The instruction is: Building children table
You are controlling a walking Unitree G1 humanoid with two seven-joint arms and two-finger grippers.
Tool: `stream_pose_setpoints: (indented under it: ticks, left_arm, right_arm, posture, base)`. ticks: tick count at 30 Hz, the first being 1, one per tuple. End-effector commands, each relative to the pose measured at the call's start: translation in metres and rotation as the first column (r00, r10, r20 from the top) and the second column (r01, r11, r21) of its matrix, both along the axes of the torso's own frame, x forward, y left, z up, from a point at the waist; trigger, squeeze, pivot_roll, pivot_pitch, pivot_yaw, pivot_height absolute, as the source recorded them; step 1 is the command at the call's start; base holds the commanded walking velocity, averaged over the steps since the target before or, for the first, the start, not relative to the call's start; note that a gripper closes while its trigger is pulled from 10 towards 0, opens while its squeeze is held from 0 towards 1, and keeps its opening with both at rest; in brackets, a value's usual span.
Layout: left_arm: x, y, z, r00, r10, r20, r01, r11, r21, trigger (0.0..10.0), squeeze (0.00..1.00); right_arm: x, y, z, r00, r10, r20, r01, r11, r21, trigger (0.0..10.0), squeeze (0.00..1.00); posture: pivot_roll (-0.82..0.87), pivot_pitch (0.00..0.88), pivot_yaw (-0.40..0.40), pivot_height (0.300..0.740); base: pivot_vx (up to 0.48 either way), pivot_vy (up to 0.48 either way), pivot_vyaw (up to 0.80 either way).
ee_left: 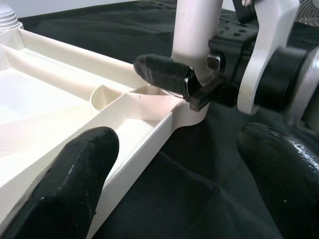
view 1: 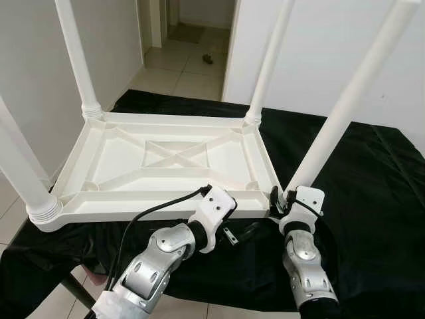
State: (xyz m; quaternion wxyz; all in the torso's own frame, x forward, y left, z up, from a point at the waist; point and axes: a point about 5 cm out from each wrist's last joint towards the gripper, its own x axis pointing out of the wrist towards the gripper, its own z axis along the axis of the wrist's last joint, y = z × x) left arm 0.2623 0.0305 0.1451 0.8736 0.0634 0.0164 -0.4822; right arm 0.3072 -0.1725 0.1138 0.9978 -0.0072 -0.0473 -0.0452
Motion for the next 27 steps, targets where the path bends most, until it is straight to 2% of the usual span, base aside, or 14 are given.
stream_pose_setpoints:
  ticks: [1,4,9,10,11,12,13,15,18,21,22,23,24,27]
  left_arm:
    - [-0.003,-0.002,-0.002,1.0,-0.014,-0.005,0.014,1.0,0.018,10.0,0.0]
    - [-0.003,-0.002,-0.002,1.0,-0.017,-0.004,0.017,1.0,0.021,10.0,0.0]
    - [-0.008,-0.006,0.002,0.999,-0.043,-0.001,0.043,0.999,0.022,10.0,0.0]
    - [-0.012,-0.008,0.003,0.999,-0.053,-0.001,0.053,0.998,0.019,10.0,0.0]
    - [-0.012,-0.008,0.003,0.999,-0.053,-0.001,0.053,0.998,0.019,10.0,0.0]
    - [-0.011,-0.008,0.005,0.999,-0.043,-0.001,0.043,0.999,0.018,10.0,0.0]
    - [-0.011,-0.008,0.005,0.999,-0.043,-0.001,0.043,0.999,0.018,10.0,0.0]
    - [-0.009,-0.007,0.006,0.999,-0.037,-0.001,0.037,0.999,0.015,10.0,0.0]
    - [-0.009,-0.007,0.007,0.999,-0.036,-0.001,0.036,0.999,0.015,10.0,0.0]
    - [-0.008,-0.006,0.007,0.999,-0.036,-0.003,0.036,0.999,0.019,10.0,0.0]
    - [-0.008,-0.006,0.007,0.999,-0.036,-0.003,0.036,0.999,0.019,10.0,0.0]
    - [-0.008,-0.006,0.008,0.999,-0.035,-0.003,0.035,0.999,0.021,10.0,0.0]
    - [-0.008,-0.006,0.008,0.999,-0.034,-0.003,0.034,0.999,0.023,10.0,0.0]
    - [-0.007,-0.006,0.009,1.0,-0.029,-0.002,0.029,0.999,0.024,10.0,0.0]
  right_arm:
    - [0.002,-0.001,0.0,0.997,0.077,-0.006,-0.077,0.997,0.011,10.0,0.0]
    - [0.005,-0.002,0.002,0.99,0.14,-0.008,-0.14,0.99,-0.004,10.0,0.0]
    - [0.011,-0.009,0.006,0.952,0.306,-0.027,-0.307,0.95,-0.057,10.0,0.0]
    - [0.014,-0.014,0.008,0.926,0.375,-0.046,-0.378,0.921,-0.094,10.0,0.0]
    - [0.014,-0.014,0.008,0.926,0.375,-0.046,-0.378,0.921,-0.094,10.0,0.0]
    - [0.014,-0.016,0.009,0.859,0.504,-0.088,-0.511,0.849,-0.131,10.0,0.0]
    - [0.014,-0.016,0.009,0.859,0.504,-0.088,-0.511,0.849,-0.131,10.0,0.0]
    - [0.017,-0.018,0.011,0.806,0.577,-0.13,-0.592,0.79,-0.161,10.0,0.0]
    - [0.018,-0.019,0.011,0.793,0.592,-0.142,-0.609,0.775,-0.169,10.0,0.0]
    - [0.024,-0.019,0.011,0.723,0.658,-0.208,-0.69,0.697,-0.195,10.0,0.0]
    - [0.024,-0.019,0.011,0.723,0.658,-0.208,-0.69,0.697,-0.195,10.0,0.0]
    - [0.027,-0.019,0.012,0.703,0.676,-0.223,-0.711,0.678,-0.187,4.4,0.0]
    - [0.029,-0.019,0.013,0.687,0.688,-0.234,-0.726,0.662,-0.184,0.0,0.0]
    - [0.033,-0.019,0.014,0.668,0.703,-0.245,-0.744,0.645,-0.176,0.0,0.0]
  posture:
    - [0.04,0.004,-0.063,0.74]
    - [0.04,0.004,-0.064,0.74]
    - [0.04,0.004,-0.063,0.74]
    - [0.04,0.004,-0.063,0.74]
    - [0.04,0.004,-0.063,0.74]
    - [0.04,0.003,-0.061,0.74]
    - [0.04,0.003,-0.061,0.74]
    - [0.04,0.006,-0.059,0.74]
    - [0.04,0.006,-0.059,0.74]
    - [0.04,0.01,-0.048,0.74]
    - [0.04,0.01,-0.048,0.74]
    - [0.04,0.01,-0.049,0.74]
    - [0.04,0.01,-0.049,0.74]
    - [0.05,0.015,-0.055,0.74]
  base:
    - [0.0,0.0,0.0]
    - [0.0,0.0,0.0]
    - [0.0,0.0,0.0]
    - [0.0,0.0,0.0]
    - [0.0,0.0,0.0]
    - [0.0,0.0,0.0]
    - [0.0,0.0,0.0]
    - [0.0,0.0,0.0]
    - [0.0,0.0,0.0]
    - [0.0,0.0,0.0]
    - [0.0,0.0,0.0]
    - [0.0,0.0,0.0]
    - [0.0,0.0,0.0]
    - [0.0,0.0,0.0]
